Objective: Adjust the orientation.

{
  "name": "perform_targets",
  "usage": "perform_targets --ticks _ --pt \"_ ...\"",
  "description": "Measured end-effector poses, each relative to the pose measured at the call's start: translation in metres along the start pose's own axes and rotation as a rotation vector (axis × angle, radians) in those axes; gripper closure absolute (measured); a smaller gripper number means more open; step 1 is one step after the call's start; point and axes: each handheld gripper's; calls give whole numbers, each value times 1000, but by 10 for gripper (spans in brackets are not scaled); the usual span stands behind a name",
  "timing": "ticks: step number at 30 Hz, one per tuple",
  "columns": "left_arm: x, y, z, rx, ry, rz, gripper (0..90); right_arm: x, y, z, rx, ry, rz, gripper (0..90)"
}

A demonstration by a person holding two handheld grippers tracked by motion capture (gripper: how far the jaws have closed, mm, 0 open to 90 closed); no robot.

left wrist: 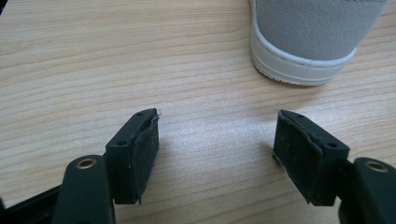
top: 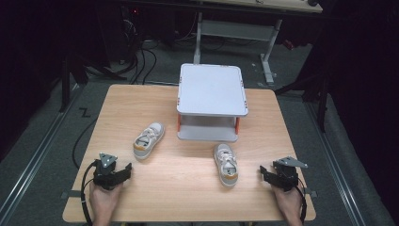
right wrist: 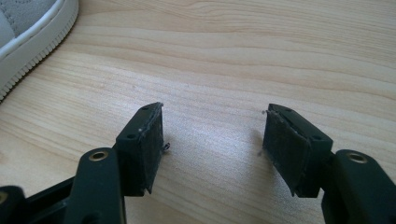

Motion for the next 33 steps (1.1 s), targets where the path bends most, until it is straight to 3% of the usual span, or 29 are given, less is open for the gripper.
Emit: perform_targets --ticks 5,10,16,22,24,26,33 --pt "0 0 0 2 0 -5 309 0 0 0 0 0 1 375" --pt "0 -3 0 32 8 -11 347 0 0 0 1 -1 1 373" --pt "0 -1 1 -9 2 -12 316 0 0 0 5 -1 3 365" --pt "1 -4 1 -14 -2 -15 384 0 0 0 5 0 2 366" --pt "2 -5 2 -1 -14 -33 395 0 0 0 5 0 2 366" --pt "3 -7 5 14 -33 -76 397 0 0 0 5 0 2 366" --pt "16 -5 20 -3 -4 -99 379 0 0 0 3 -1 2 366"
Point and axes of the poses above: each handheld gripper's, and its own axes: x roughly backward along the jaws, z roughly out of its top, y roughly to its right, and after that the axes turned 7 degrees about z, right-handed
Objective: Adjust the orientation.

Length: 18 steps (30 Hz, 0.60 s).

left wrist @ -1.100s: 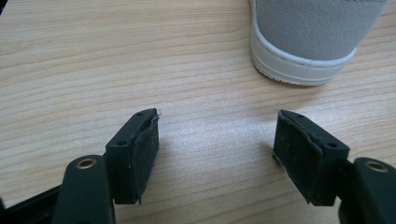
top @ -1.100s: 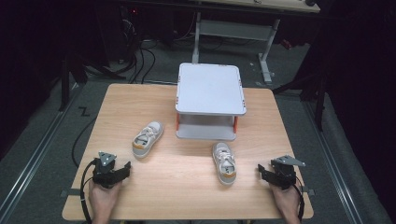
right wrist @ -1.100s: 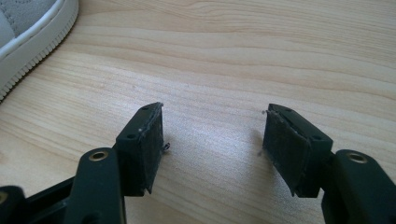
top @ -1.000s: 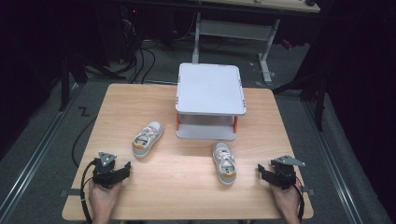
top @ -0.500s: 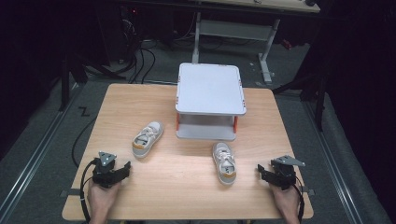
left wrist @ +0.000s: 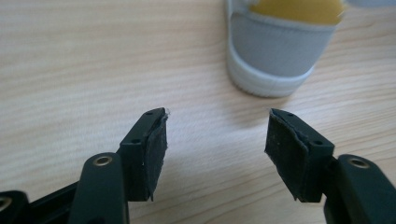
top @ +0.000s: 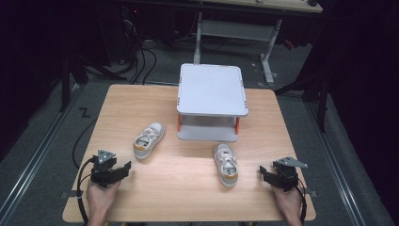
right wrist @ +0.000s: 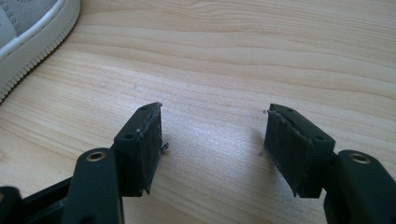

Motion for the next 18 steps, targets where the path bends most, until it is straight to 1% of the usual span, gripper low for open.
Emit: perform_targets --ticks 1,2,3,4,6,7,8,10,12,13,18 --pt "3 0 4 -10 7 -17 379 0 0 0 0 0 0 366" --pt "8 0 11 -19 13 -26 385 0 0 0 0 0 0 366" --pt "8 0 11 -19 13 -26 386 0 0 0 0 0 0 366" --pt "10 -1 17 -28 10 -31 386 0 0 0 0 0 0 366" --pt "13 0 25 -33 2 -51 394 0 0 0 1 0 1 367" --pt "15 1 30 -33 4 -61 413 0 0 0 3 0 2 368" --pt "16 1 32 -36 7 -61 417 0 0 0 3 0 2 368" --pt "17 3 42 -45 14 -63 420 0 0 0 3 0 3 368" --pt "17 4 51 -44 22 -71 427 0 -1 0 3 0 4 368" --pt "17 5 58 -41 17 -73 429 0 -1 0 3 0 4 369" --pt "7 8 80 -73 -10 -60 437 0 -1 0 6 -1 6 368"
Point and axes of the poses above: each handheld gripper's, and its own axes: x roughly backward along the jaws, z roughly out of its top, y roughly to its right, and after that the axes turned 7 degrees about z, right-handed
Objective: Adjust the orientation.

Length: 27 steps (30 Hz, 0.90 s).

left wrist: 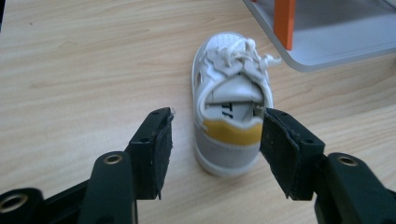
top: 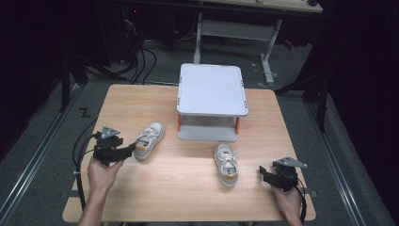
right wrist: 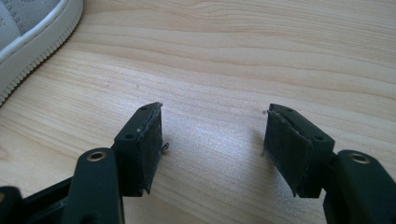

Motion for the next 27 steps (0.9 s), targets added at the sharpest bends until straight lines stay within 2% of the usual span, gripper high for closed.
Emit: perform_targets --ticks 6,9,10,12,15,17,21,22,25,27 --pt "-20 -1 16 -6 -55 -2 463 0 0 0 1 0 1 368" --pt "-33 1 21 -28 -91 2 482 0 0 0 2 0 3 368" --pt "-33 1 21 -28 -91 2 488 0 0 0 2 0 3 368" --pt "-43 2 22 -47 -128 14 502 0 0 0 4 0 4 368" --pt "-49 3 22 -67 -149 5 523 0 0 0 2 -1 4 368" --pt "-54 4 21 -85 -161 15 543 0 0 0 3 -1 4 368" --pt "-60 3 21 -70 -175 -11 594 0 0 0 7 0 5 367" --pt "-64 5 22 -79 -184 -17 633 0 0 0 7 0 5 367" --pt "-66 8 22 -100 -187 -2 669 0 0 0 7 0 5 367" --pt "-66 8 23 -99 -191 0 687 0 0 0 7 0 5 367"
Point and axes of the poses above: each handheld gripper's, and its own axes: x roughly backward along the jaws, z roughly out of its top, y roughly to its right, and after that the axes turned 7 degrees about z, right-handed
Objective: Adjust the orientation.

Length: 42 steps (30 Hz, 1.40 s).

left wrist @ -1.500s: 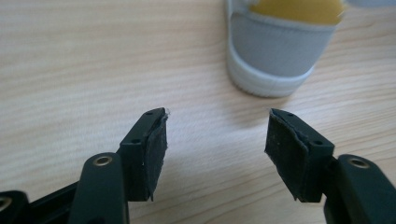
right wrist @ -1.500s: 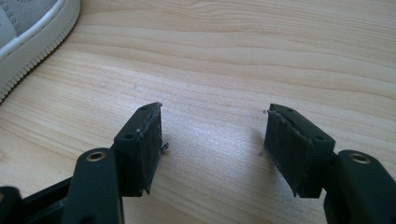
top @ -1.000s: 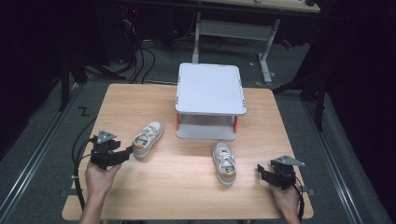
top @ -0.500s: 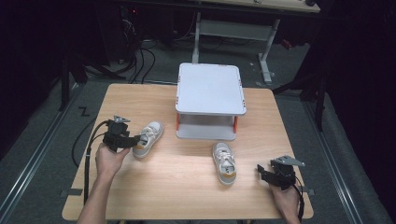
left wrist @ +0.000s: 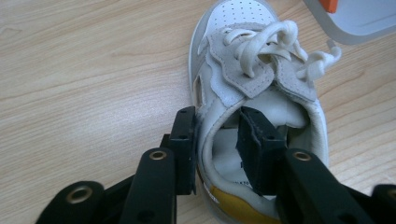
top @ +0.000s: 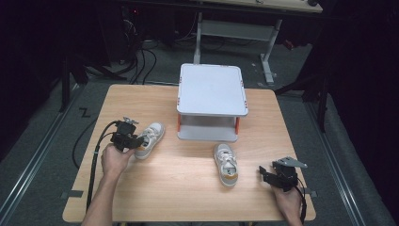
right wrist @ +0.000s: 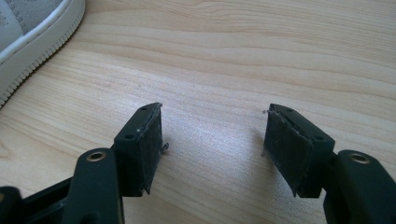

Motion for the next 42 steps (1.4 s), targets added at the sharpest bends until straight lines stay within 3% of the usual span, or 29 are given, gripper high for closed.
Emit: perform_targets --ticks 2,10,16,23,27,30,37,42 --pt "1 -3 0 1 6 0 759 0 0 0 -1 0 0 367" --pt "2 -1 0 -31 10 11 825 0 0 0 -1 0 0 367" --pt "9 1 -1 -52 44 4 845 0 0 0 -1 0 0 367" --pt "29 6 -3 -82 87 -23 848 0 0 0 0 0 0 367" --pt "41 16 -6 -113 96 -43 847 0 0 0 -1 0 0 367" --pt "48 27 -8 -113 102 -59 847 0 0 0 0 0 0 367" --pt "60 65 -10 -142 99 -97 846 0 0 0 0 0 0 367" --pt "58 88 -10 -150 86 -112 846 0 0 0 0 0 0 367"
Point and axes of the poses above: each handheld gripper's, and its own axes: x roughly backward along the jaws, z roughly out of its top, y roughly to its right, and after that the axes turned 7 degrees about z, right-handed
